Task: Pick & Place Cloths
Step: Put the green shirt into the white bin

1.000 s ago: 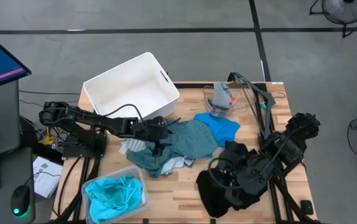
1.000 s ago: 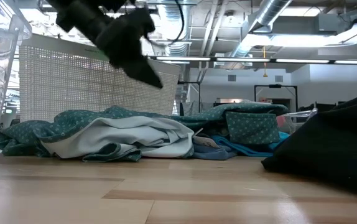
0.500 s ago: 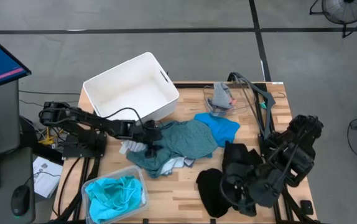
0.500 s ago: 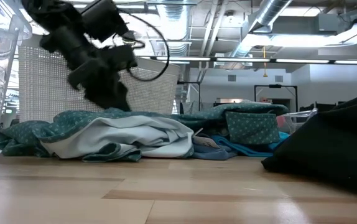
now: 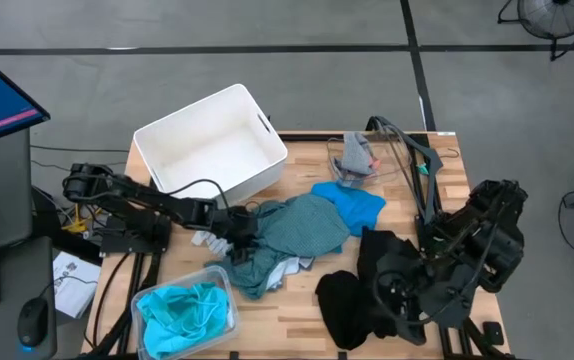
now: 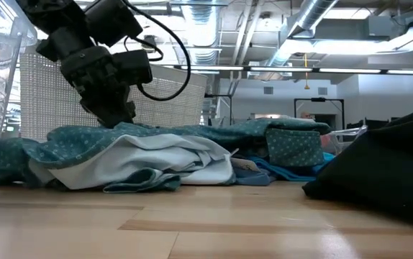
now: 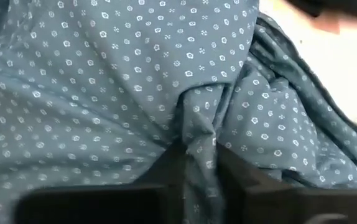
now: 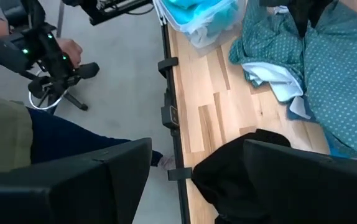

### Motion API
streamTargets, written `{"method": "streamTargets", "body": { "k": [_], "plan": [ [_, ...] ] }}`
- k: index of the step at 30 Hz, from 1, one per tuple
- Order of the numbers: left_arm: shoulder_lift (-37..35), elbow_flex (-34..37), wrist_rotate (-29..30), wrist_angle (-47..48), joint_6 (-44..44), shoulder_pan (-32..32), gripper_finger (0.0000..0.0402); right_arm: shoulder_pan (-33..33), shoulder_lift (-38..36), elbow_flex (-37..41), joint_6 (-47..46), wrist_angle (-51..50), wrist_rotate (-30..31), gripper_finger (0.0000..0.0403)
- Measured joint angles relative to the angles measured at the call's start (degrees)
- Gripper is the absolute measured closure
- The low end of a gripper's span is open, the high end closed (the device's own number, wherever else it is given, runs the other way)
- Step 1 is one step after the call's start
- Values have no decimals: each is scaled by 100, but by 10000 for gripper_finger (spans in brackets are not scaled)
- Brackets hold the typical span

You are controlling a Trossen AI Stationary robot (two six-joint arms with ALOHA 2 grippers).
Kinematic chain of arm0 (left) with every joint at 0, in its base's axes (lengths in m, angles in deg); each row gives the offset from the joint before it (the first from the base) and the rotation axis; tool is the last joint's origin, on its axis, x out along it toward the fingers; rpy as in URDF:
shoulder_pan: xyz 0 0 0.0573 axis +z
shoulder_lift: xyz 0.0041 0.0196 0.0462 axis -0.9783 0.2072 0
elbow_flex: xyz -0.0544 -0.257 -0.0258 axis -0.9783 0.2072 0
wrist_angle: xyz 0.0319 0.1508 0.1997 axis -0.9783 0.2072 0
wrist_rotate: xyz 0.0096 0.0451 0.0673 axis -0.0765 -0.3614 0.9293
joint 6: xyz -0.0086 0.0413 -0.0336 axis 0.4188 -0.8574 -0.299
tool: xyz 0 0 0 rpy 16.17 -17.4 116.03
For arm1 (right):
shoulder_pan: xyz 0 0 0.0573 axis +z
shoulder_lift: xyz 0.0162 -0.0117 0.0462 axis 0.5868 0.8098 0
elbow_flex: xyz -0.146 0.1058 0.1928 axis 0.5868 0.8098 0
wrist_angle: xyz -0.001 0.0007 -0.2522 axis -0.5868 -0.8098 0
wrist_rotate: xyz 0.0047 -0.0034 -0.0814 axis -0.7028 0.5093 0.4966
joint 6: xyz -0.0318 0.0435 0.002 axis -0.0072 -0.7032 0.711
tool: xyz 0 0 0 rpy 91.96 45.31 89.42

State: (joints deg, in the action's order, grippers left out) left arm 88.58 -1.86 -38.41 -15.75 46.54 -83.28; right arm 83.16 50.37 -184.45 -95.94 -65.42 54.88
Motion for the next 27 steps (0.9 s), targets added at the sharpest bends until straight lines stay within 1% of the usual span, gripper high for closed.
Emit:
{"method": "streamTargets", "body": {
  "k": [1,2,6,9,11,17,20,27],
  "plan": [
    [0,0,3,-3,59,-42,381,6,-22,0,3,2,41,154],
    [0,0,18,-13,111,-72,387,6,-40,0,18,6,103,154],
    [-17,0,29,-339,267,-154,395,4,-42,0,-39,13,303,154],
    [-213,-173,-255,-842,353,-180,398,1,-15,-1,-88,17,427,154],
    [-443,-453,-322,-1058,338,-232,399,22,24,2,4,6,419,154],
    [-1177,-1369,-335,-1125,-446,-461,400,201,56,4,61,-55,381,154],
    [-1458,-1888,-146,-1175,-714,-541,400,276,56,4,82,-69,383,154],
    [-1700,-3077,52,-1202,-1252,-654,400,419,54,4,52,-73,361,154]
  ]
}}
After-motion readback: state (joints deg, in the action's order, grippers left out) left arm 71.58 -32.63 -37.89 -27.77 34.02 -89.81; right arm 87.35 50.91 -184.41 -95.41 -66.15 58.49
